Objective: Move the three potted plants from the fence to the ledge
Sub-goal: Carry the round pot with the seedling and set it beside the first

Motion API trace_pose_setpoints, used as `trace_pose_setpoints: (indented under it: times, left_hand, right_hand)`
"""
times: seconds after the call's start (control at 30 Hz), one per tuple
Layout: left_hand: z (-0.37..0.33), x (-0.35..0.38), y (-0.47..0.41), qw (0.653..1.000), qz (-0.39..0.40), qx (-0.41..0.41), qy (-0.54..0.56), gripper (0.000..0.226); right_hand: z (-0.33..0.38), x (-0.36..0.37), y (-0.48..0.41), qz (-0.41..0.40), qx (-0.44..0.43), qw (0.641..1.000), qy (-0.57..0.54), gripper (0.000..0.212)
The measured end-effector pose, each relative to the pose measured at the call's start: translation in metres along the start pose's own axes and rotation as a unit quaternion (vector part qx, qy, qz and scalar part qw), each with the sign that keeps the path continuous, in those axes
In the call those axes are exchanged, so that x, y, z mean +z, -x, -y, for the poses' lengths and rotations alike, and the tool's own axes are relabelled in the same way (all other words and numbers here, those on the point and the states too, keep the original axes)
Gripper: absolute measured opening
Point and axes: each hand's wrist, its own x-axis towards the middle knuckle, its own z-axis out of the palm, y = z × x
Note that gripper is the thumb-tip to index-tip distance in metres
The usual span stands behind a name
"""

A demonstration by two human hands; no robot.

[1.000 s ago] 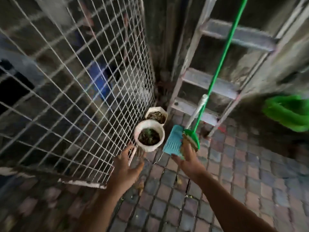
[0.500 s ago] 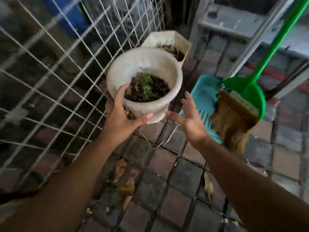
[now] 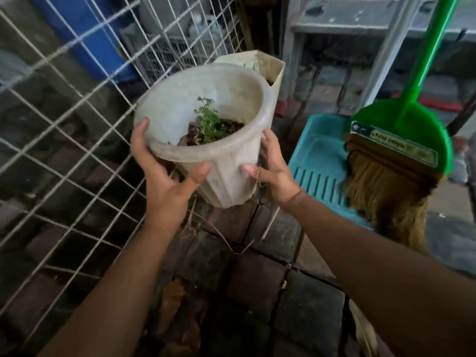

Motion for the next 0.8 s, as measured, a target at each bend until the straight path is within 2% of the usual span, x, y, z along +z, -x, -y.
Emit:
trace_pose_setpoints:
  times: [0.1, 0.17, 0.27, 0.5, 0.67, 0.8]
  left_hand:
    - [-0.017, -0.016, -0.012, 0.997, 0.065, -0.023, -0.019, 0.108]
    - [-0.025, -0.022, -0.016, 0.996, 0.071, -0.041, -0.022, 0.107]
    - [-0.028, -0.017, -0.012, 0.996, 0.038, -0.072, 0.027, 0.107]
    - [-0.031, -0.002, -0.012, 0.987, -0.036, -0.104, 0.12, 0.114]
    - [-0.031, 0.002, -0.01, 0.977, -0.059, -0.14, 0.152, 0.086]
    - [-0.03, 0.003, -0.008, 0.974, -0.072, -0.15, 0.153, 0.094]
  right_hand:
    - [0.012, 0.001, -0.012, 0.026, 0.036, 0.999, -0.028, 0.116]
    - [0.017, 0.003, -0.015, 0.03, 0.04, 0.998, -0.023, 0.114]
    - [0.017, 0.005, -0.016, 0.01, 0.053, 0.998, -0.024, 0.123]
    - [0.008, 0.006, -0.026, -0.006, 0.028, 0.999, -0.023, 0.113]
    - [-0.003, 0.015, -0.015, -0.017, -0.014, 0.999, -0.047, 0.118]
    - [-0.008, 0.024, -0.012, -0.015, -0.038, 0.997, -0.06, 0.132]
